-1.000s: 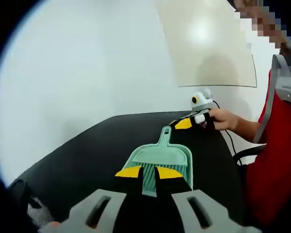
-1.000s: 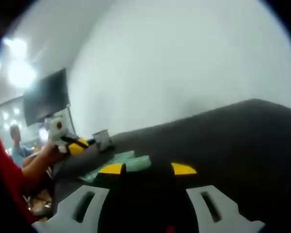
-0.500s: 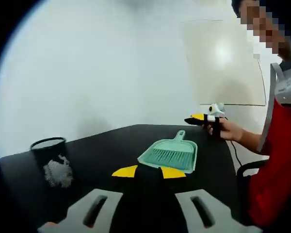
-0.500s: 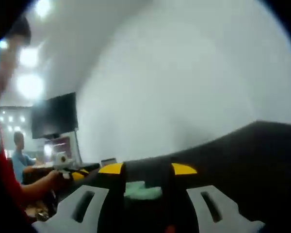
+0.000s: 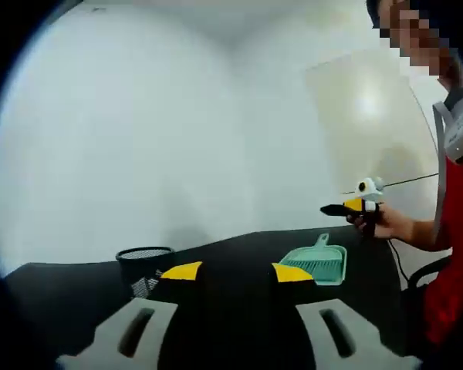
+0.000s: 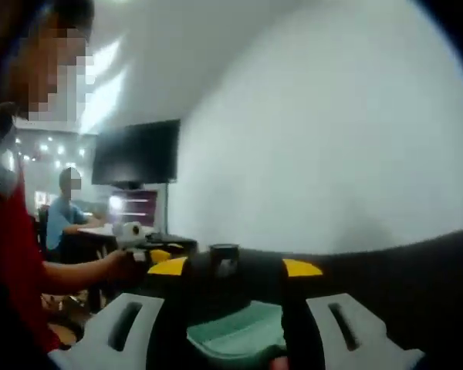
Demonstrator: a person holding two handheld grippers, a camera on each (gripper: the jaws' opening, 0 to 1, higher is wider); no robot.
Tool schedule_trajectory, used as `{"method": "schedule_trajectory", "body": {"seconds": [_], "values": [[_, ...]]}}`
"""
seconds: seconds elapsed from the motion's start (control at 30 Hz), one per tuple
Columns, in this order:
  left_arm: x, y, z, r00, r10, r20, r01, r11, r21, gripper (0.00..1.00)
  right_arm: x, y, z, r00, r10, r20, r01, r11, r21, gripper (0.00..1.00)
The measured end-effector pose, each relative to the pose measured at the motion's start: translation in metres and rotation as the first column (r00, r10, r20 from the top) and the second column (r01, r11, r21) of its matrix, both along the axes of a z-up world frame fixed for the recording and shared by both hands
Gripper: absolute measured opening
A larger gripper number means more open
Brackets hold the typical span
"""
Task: Pick up the broom and sweep the trash on the tabletop into the dustpan.
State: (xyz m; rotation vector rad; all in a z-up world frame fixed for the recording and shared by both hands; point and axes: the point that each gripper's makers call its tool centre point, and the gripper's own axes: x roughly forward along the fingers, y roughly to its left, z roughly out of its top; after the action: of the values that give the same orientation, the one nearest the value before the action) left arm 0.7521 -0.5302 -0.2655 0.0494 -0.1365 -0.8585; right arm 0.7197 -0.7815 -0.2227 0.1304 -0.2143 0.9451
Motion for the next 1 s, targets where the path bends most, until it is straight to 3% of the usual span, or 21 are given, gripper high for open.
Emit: {"method": "schedule_trajectory", "body": {"seconds": [0.07,0.13,0.17,0.23,0.27,0.37,0.47,0.6,0.83,1.0], "values": [[-0.001,0.001,0.004,1.000,-0.005,0.030,0.005,1.000,-0.013,0.31,-0.003,0.010,-0.003,0.999,0.031,0.016,-0.031,1.000,0.003,0.47],[-0.002,0.002,0.006,1.000,-0.026,-0.003,0.025,0.997,-0.075,0.32,-0.005,0.020,-0.017,0.998,0.063,0.004,-0.063,0.998,0.007,0.47],[-0.002,0.004,0.006,1.000,-0.025,-0.009,0.024,0.996,-0.081,0.31,-0.007,0.024,-0.035,0.993,0.081,-0.082,-0.087,0.994,-0.067,0.48],[-0.001,0.007,0.004,1.000,-0.019,-0.015,0.018,0.996,-0.083,0.31,-0.007,0.022,-0.026,0.998,0.039,0.052,-0.033,0.993,-0.110,0.49],[-0.001,0.008,0.005,1.000,-0.017,-0.014,0.016,0.996,-0.084,0.31,-0.009,0.022,-0.027,0.997,0.037,0.063,-0.029,0.992,-0.122,0.49],[0.001,0.008,0.004,1.000,-0.021,-0.015,0.019,0.996,-0.084,0.31,-0.008,0.024,-0.031,0.997,0.081,-0.011,-0.081,0.993,-0.084,0.49],[0.001,0.008,0.000,0.999,-0.021,-0.034,0.018,0.997,-0.077,0.30,-0.004,0.017,-0.029,0.996,0.089,-0.031,-0.090,0.995,-0.039,0.49],[0.001,0.009,0.000,0.999,-0.017,-0.036,0.014,0.997,-0.080,0.29,0.008,0.007,-0.037,0.996,0.039,-0.082,-0.041,0.999,-0.023,0.47],[0.004,0.007,-0.007,0.998,-0.019,-0.058,0.016,0.998,-0.058,0.26,0.015,0.008,-0.044,0.994,0.023,-0.104,-0.027,0.999,-0.044,0.46],[0.006,0.007,-0.010,0.998,-0.024,-0.058,0.022,0.999,-0.041,0.25,0.018,0.002,-0.042,0.992,0.023,-0.122,-0.023,1.000,0.002,0.44]]}}
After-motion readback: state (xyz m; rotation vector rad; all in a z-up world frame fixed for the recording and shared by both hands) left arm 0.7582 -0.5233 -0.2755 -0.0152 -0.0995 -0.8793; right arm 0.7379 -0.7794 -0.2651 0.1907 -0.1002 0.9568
